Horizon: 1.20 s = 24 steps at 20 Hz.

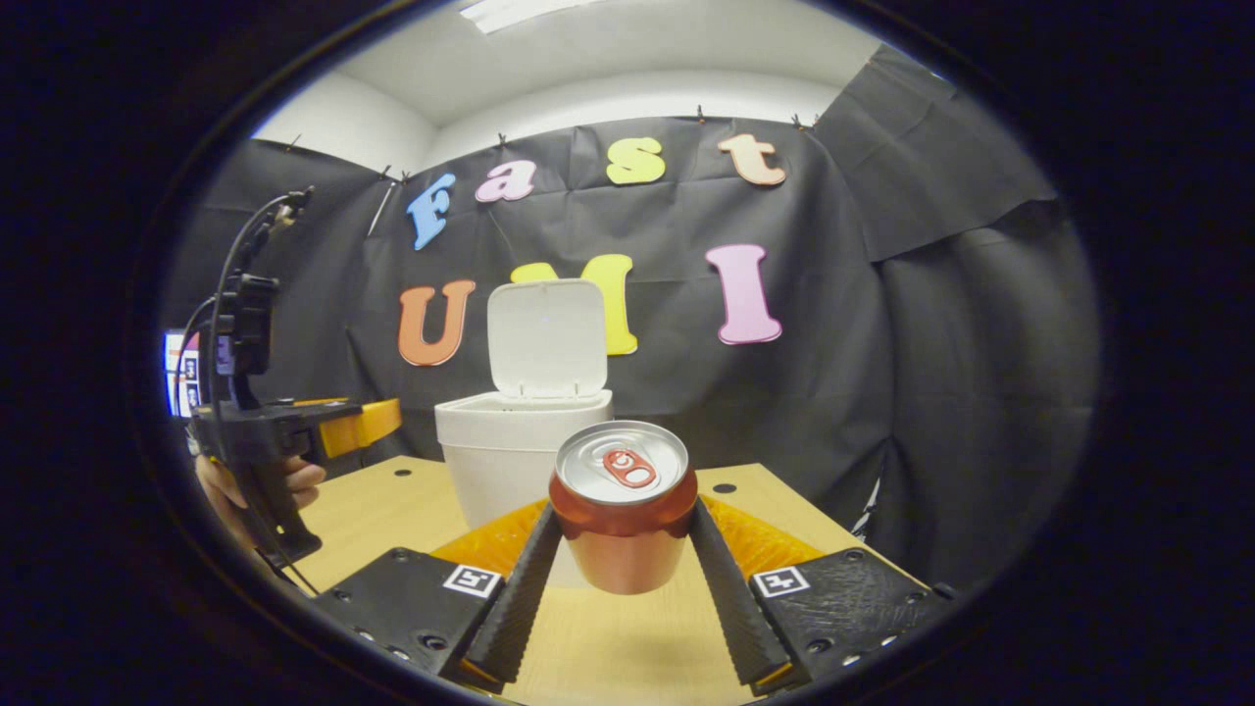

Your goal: Press the lid of the desktop garbage bin to open it, pick up the crumpled paper on the desktop and throw it into the bin, then pick up the pop can on the desktop and drop it into the bin, and finally close the garbage bin lid.

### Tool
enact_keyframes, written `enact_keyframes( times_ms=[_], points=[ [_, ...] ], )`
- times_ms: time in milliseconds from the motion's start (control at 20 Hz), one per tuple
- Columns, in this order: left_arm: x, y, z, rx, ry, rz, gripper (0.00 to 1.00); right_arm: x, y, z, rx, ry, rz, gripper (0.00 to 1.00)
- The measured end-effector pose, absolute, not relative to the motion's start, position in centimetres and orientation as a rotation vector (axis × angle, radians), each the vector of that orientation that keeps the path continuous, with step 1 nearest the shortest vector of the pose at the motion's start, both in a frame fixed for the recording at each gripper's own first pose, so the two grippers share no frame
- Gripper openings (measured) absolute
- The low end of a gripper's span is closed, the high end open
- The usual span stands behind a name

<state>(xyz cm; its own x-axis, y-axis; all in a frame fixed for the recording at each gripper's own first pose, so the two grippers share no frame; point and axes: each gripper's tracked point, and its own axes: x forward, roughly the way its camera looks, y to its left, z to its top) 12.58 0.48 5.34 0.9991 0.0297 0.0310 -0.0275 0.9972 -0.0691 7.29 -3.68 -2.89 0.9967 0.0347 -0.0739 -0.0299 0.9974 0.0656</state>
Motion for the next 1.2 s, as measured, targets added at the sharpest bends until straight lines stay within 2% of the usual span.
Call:
enact_keyframes(
  times_ms=[200, 750, 1200],
  points=[
    [9.4, 2.6, 5.3, -0.021, -0.079, 0.088, 0.96, 7.0, -2.3, -3.5, 0.056, 0.096, 0.058, 0.79],
    [4.4, 4.7, 3.4, -0.024, -0.080, 0.101, 0.97, 5.4, 0.6, -4.8, -0.005, 0.136, 0.120, 0.78],
    [2.7, 4.1, 2.8, 0.002, -0.068, 0.065, 0.97, 5.6, 0.4, -0.5, -0.012, 0.123, 0.118, 0.78]
  ],
)
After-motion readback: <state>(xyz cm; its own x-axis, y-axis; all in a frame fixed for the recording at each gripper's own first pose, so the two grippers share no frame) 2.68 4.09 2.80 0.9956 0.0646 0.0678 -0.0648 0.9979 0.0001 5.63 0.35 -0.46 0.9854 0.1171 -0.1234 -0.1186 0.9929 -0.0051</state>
